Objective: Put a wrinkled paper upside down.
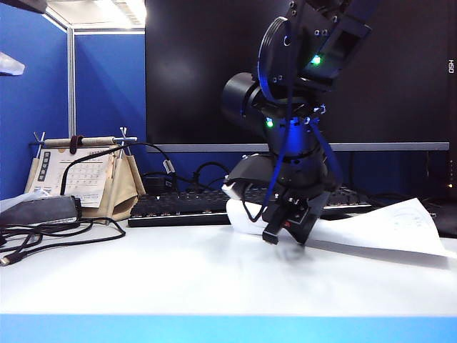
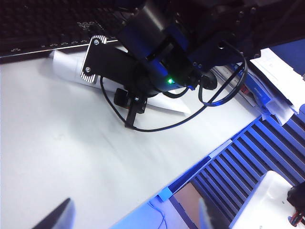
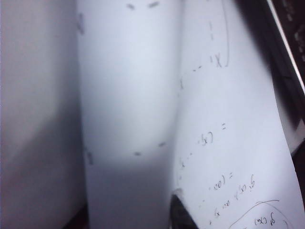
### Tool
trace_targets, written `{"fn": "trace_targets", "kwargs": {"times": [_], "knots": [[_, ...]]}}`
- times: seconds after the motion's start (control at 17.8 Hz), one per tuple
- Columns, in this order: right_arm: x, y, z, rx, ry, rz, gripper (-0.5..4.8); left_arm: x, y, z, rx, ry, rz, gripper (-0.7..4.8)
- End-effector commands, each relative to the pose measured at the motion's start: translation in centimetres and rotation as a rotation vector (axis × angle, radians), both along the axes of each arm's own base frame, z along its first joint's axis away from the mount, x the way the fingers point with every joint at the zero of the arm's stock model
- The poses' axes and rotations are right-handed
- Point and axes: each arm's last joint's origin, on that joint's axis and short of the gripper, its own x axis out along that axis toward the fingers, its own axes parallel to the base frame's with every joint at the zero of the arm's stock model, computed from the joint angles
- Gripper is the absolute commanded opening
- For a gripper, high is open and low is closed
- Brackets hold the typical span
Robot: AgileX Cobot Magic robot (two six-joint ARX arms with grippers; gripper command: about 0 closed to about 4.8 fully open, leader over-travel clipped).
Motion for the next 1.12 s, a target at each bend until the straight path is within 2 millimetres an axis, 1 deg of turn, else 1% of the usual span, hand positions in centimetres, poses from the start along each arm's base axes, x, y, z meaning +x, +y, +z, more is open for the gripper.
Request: {"fn": "trace_targets", "kwargs": {"times": [0.06, 0.11, 0.22, 0.28, 0.34, 0.45, 0.56, 0.67, 0.79, 0.9, 1.07, 1.12], "knots": [[-1.9, -1.5, -3.5, -0.096, 0.284, 0.023, 1.1, 0.0, 0.0, 0.3, -0.011, -0.012, -0.003, 3.41], [-2.0, -1.6, -3.4, -0.099, 0.289, 0.023, 0.83, 0.0, 0.0, 0.3, -0.011, -0.013, -0.003, 3.41], [-2.1, -1.5, -2.9, -0.085, 0.286, 0.021, 0.83, 0.0, 0.0, 0.3, -0.011, -0.013, -0.003, 3.41], [-2.2, -1.4, -1.7, 0.003, 0.279, 0.012, 0.83, 0.0, 0.0, 0.3, -0.01, -0.014, -0.002, 3.41], [-2.3, -1.3, -1.0, 0.054, 0.277, 0.008, 0.82, 0.0, 0.0, 0.3, -0.01, -0.014, -0.002, 3.41], [-2.7, -1.0, 2.3, 0.219, 0.235, 0.016, 0.55, 0.0, 0.0, 0.3, -0.009, -0.015, 0.002, 3.41], [-3.6, -0.8, 5.2, 0.296, 0.183, 0.058, 0.53, 0.1, 0.0, 0.3, 0.001, -0.026, 0.013, 3.41], [-5.2, -0.2, 8.3, 0.361, 0.122, 0.122, 0.52, 0.1, 0.0, 0.3, 0.011, -0.039, 0.014, 3.41], [-7.3, 0.4, 11.3, 0.425, 0.05, 0.195, 0.51, 0.1, 0.0, 0.3, 0.013, -0.042, 0.016, 3.41], [-9.2, 0.7, 13.8, 0.484, -0.008, 0.256, 0.51, 0.1, 0.0, 0.3, 0.011, -0.051, 0.015, 3.41], [-11.6, 0.3, 16.9, 0.624, -0.047, 0.271, 0.51, 0.1, 0.0, 0.4, 0.01, -0.052, 0.015, 3.41], [-12.3, -0.4, 18.2, 0.742, -0.023, 0.255, 0.51, 0.1, 0.0, 0.4, 0.009, -0.054, 0.015, 3.41]]}}
